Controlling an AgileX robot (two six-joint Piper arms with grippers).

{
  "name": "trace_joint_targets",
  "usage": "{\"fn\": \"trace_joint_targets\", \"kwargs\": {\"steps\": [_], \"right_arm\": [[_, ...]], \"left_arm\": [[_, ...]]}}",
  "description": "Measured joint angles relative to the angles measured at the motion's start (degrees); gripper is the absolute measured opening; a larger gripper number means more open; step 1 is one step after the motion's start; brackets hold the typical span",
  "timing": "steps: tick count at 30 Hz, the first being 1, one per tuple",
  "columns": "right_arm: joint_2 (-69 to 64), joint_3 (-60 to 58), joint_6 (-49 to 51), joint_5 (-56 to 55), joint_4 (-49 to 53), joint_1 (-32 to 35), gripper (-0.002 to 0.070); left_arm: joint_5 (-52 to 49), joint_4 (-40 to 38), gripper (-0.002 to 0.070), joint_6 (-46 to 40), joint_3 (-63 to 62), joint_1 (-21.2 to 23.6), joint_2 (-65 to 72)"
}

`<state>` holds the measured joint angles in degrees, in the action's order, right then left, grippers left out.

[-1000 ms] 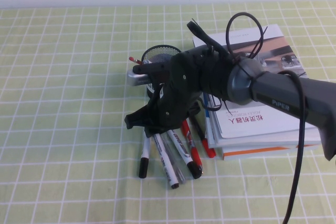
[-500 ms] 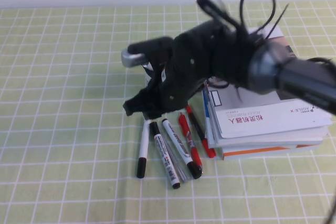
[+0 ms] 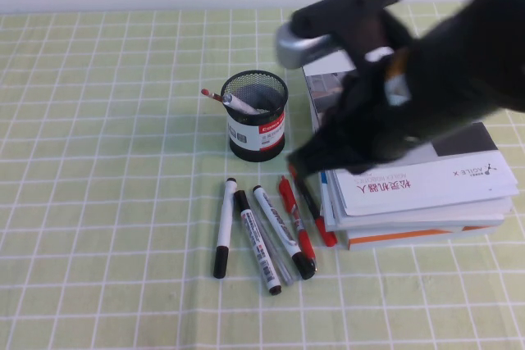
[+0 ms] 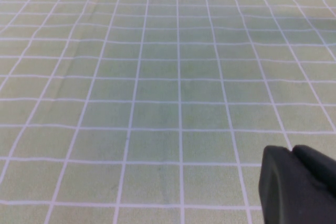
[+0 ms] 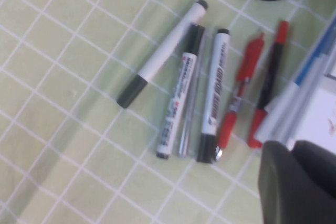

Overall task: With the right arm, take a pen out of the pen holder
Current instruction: 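Take a marker out of the pen holder and lay it on the table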

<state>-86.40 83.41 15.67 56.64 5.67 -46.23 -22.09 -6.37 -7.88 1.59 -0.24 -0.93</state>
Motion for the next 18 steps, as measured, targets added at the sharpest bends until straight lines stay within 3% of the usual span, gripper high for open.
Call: {"fn": "trace_joint_targets", "kwargs": {"steps": [9,18], "right_arm": [[18.98,-16.16,1.12,-1.62,0.26,0.0,-0.0011],[28.73,-23.84,1.26,7.02,-0.84,0.0,-0.0012]], "left_arm": [[0.0,0.0,-0.0005,0.0,0.0,0.0,0.0],[0.0,0.0,-0.0005,0.0,0.0,0.0,0.0]]}}
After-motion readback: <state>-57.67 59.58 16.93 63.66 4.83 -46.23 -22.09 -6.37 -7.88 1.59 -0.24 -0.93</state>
